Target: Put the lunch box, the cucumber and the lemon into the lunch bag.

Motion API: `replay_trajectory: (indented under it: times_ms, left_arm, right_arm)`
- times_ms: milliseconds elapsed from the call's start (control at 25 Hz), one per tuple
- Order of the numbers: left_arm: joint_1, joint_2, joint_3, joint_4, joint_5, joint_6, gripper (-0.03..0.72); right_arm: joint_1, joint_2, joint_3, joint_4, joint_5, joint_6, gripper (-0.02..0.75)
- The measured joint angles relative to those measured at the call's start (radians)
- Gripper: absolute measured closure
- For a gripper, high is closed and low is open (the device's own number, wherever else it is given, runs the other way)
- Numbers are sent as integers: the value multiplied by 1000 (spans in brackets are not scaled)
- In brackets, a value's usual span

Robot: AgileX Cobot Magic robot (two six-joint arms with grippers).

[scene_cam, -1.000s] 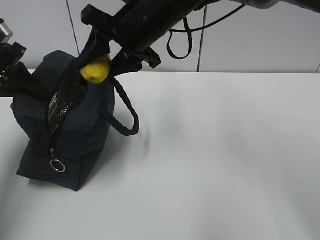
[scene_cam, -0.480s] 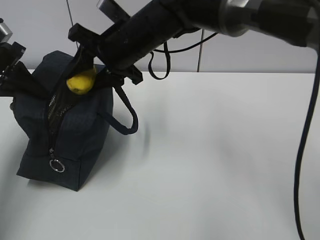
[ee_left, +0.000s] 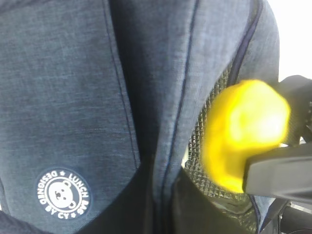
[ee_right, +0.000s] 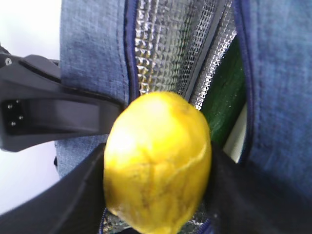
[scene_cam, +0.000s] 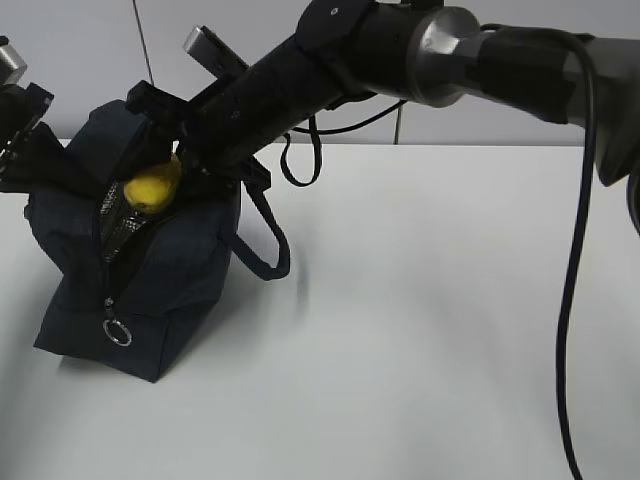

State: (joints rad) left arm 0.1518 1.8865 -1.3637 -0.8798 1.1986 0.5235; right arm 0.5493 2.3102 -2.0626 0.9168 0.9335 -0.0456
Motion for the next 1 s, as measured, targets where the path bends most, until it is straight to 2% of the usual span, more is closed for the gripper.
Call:
replay_trajectory:
  times_ms: [200,440,840,1000]
  left_arm:
    - [0,0,0,-1,0,0,699]
    - [0,0,0,-1,0,0,699]
    - [0,0,0,1,0,0,699]
    - [0,0,0,7,0,0,699]
  right_arm:
    - [0,0,0,3,-13,-9,207]
    - [0,0,0,8,-16,-12,188]
    - [-10,0,-11,16,34,-94,220]
    - [-12,0,-67,-40,116,-111,251]
